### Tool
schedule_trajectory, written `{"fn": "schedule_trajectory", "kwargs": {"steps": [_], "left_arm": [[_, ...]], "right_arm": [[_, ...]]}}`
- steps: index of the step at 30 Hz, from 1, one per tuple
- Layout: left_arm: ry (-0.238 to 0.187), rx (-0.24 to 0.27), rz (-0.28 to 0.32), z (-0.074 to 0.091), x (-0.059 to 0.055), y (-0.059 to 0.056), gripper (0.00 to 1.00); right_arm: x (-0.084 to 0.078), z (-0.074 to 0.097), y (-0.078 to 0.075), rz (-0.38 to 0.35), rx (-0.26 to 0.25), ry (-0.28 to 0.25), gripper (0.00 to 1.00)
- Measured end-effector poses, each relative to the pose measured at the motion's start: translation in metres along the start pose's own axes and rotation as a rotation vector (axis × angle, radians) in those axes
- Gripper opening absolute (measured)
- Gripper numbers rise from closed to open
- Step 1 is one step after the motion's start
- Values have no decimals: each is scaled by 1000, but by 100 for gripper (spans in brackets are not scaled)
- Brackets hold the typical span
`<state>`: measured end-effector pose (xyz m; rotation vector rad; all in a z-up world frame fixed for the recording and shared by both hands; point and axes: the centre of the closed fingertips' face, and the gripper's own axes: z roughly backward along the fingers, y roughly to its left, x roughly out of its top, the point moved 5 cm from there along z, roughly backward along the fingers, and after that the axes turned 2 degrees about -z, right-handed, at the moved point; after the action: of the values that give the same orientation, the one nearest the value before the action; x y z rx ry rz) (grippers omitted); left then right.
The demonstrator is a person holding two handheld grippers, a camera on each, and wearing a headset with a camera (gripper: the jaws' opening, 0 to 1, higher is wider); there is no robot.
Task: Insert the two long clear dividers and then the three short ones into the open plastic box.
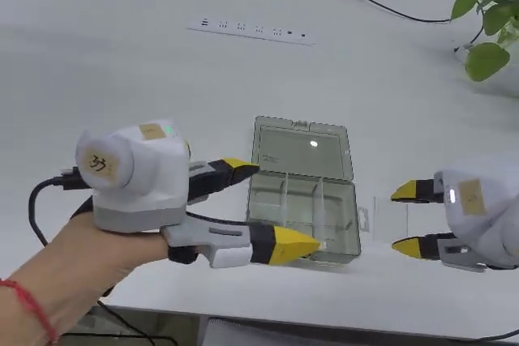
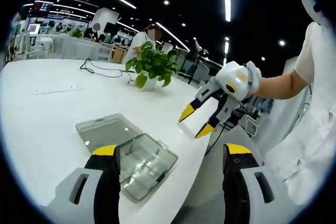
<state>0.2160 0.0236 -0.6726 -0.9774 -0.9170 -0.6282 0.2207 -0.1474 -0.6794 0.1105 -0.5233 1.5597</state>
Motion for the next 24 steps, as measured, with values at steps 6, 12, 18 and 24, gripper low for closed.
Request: {"fn": "schedule_trajectory", "kwargs": {"steps": [6, 12, 18, 24], "left_arm": [[-35, -27, 188, -11, 4, -5, 69], [1, -58, 275, -17, 0, -8, 56], [-25, -99, 383, -21, 2, -15, 37], [-1, -131, 409, -28, -3, -21, 27]], "right_arm": [[28, 7, 5, -11, -20, -48, 33], [50, 10, 10, 6, -37, -70, 33], [64, 9, 15, 30, -41, -85, 33], [75, 12, 15, 40, -46, -103, 33]]}}
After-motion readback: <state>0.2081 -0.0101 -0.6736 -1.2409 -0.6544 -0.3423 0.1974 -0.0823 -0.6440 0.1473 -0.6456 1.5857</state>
